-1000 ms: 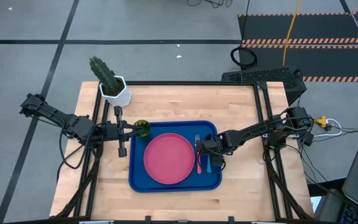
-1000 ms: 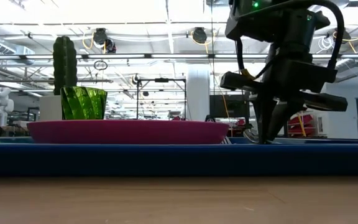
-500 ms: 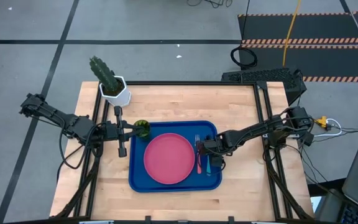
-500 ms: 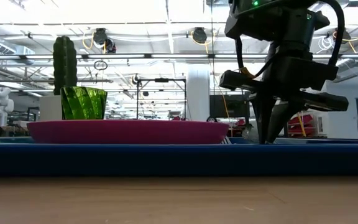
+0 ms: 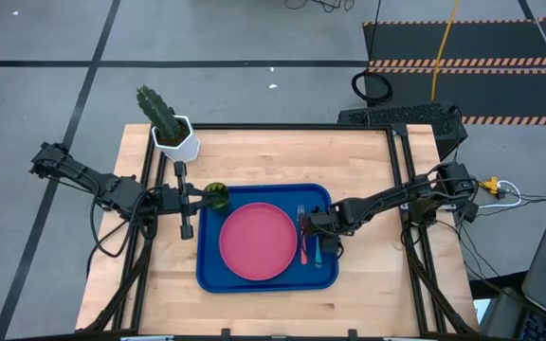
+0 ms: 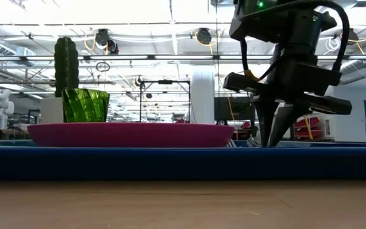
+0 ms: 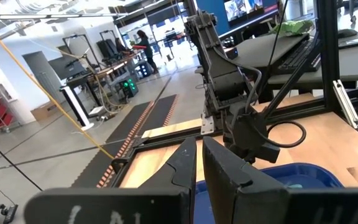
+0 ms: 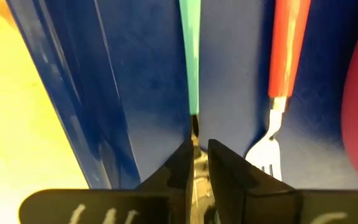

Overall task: Pick and place plate/cup/fork/spoon on tray
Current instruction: Put the blue spoon on the right side of the pink fork on the blue serving tray

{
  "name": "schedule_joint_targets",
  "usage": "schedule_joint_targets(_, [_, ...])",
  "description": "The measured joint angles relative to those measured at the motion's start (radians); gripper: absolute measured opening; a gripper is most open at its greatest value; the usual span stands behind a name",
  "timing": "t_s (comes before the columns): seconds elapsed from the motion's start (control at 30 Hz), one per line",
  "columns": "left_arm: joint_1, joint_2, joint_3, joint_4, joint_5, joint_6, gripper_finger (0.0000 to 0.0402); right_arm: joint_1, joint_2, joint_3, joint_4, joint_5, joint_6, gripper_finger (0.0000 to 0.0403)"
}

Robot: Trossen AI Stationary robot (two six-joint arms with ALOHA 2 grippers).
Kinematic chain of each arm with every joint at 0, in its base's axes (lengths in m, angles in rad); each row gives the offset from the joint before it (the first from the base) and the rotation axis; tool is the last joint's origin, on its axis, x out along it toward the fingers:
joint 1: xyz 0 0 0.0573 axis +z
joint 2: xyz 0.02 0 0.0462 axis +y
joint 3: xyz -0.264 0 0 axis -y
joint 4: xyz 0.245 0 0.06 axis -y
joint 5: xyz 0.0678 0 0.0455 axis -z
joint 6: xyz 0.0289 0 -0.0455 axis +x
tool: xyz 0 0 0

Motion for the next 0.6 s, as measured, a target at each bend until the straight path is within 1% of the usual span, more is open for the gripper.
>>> schedule_joint_targets(0.2, [0.0,0.0,0.0,0.0,0.0,-0.002,0.0033,-0.008,0.0,-0.002,0.003,0.011,0.002,0.0041])
schedule_joint_targets(0.43, [0.0,0.0,0.0,0.0,0.0,-0.002,0.0033,-0.025,0.0,-0.045,0.034,0.016,-0.003,0.0041])
schedule_joint_targets(0.6, [0.0,0.0,0.0,0.0,0.0,0.0,0.0033,-0.032,0.0,-0.048,0.051,0.021,-0.021,0.0041])
